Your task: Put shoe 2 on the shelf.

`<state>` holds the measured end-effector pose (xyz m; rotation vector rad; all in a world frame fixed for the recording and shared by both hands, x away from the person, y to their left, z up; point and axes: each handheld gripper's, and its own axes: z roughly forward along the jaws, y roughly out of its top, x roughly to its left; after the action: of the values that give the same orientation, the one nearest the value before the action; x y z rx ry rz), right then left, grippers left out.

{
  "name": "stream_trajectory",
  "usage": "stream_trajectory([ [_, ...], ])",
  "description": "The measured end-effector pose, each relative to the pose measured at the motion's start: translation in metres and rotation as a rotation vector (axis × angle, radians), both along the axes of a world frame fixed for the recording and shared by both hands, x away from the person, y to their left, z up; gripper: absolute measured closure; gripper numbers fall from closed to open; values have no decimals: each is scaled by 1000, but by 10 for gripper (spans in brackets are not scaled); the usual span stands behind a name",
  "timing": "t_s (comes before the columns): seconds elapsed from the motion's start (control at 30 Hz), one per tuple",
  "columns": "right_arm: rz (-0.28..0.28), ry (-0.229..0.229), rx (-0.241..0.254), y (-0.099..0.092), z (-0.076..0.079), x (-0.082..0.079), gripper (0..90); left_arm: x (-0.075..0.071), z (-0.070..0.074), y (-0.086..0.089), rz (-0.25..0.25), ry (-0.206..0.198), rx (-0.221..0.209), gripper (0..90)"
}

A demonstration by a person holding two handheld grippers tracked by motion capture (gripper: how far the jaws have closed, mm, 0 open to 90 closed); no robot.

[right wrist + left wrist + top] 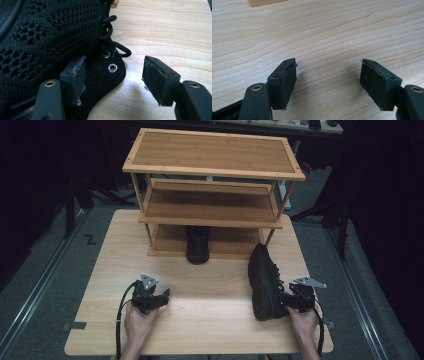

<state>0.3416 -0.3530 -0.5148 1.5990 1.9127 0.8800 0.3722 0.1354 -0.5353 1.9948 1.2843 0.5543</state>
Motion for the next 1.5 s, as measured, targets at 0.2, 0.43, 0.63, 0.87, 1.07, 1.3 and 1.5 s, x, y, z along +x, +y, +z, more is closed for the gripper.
stream_trajectory([
  [0.2,23,-3,2,4,4,-2,361,0,0,0,0,0,-1,296],
  [0.43,50,-19,15,9,11,-1,360,0,0,0,0,0,-1,295],
  [0.63,66,-23,1,15,18,0,372,0,0,0,1,-1,-1,295],
  [0.87,86,-36,-7,20,25,1,382,0,0,0,1,-1,-1,295],
  [1.07,109,-34,3,24,30,4,384,0,0,0,1,-1,-1,295],
  [1.3,135,-41,-5,31,38,7,382,0,0,0,1,-1,-2,294],
  [1.5,140,-37,-4,36,42,8,379,0,0,0,1,-1,-2,294],
])
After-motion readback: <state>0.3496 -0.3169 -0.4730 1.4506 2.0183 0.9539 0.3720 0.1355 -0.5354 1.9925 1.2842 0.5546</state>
